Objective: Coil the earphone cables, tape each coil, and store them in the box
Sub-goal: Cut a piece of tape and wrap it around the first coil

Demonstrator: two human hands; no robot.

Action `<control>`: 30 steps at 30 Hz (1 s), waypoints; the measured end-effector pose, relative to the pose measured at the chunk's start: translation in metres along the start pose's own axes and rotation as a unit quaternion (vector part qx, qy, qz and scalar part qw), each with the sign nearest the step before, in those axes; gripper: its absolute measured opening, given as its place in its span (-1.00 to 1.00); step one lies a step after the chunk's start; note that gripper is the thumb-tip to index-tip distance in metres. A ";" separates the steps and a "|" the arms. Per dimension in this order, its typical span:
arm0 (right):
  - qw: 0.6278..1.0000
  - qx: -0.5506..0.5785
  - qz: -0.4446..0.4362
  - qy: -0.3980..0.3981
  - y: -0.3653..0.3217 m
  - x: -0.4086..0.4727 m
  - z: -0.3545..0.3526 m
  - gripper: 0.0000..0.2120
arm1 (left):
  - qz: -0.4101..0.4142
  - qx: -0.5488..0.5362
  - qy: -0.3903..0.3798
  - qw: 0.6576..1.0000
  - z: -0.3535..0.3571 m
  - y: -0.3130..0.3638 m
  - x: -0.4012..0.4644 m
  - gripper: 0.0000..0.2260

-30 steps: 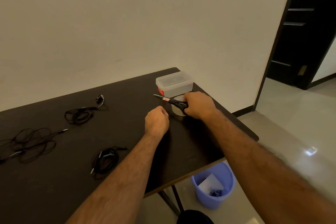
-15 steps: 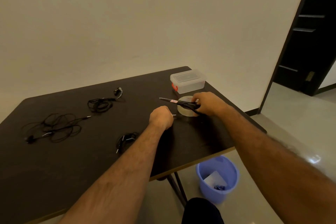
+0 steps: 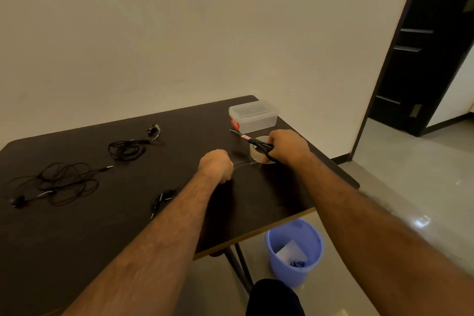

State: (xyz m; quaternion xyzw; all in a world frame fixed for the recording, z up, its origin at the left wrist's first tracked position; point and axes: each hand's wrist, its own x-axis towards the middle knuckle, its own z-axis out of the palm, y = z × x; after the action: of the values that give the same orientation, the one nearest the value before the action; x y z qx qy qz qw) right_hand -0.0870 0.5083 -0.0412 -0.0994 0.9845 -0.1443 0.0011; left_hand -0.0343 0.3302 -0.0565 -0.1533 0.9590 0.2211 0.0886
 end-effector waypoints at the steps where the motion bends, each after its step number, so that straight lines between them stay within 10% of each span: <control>1: 1.000 -0.002 0.001 0.000 -0.001 0.001 0.001 -0.69 | -0.003 -0.023 -0.006 1.000 -0.001 0.000 0.001 -0.86; 14: 0.903 0.415 0.094 -0.058 0.037 -0.028 -0.019 -0.72 | -0.098 -0.307 -0.120 0.939 -0.003 -0.001 -0.008 -0.87; 23: 0.749 0.533 0.041 -0.392 0.069 -0.113 -0.020 -0.30 | -0.086 -0.356 -0.133 0.921 -0.003 0.011 -0.016 -0.88; 30: 0.702 0.549 0.008 -0.453 0.063 -0.125 0.008 -0.20 | -0.120 -0.426 -0.158 0.883 -0.002 0.011 -0.017 -0.87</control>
State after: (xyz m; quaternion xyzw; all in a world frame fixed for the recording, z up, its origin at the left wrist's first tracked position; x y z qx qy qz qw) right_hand 0.0229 0.5900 -0.0699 -0.1269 0.6123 -0.5972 0.5024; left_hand -0.0226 0.3436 -0.0466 -0.2533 0.7198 0.6175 0.1909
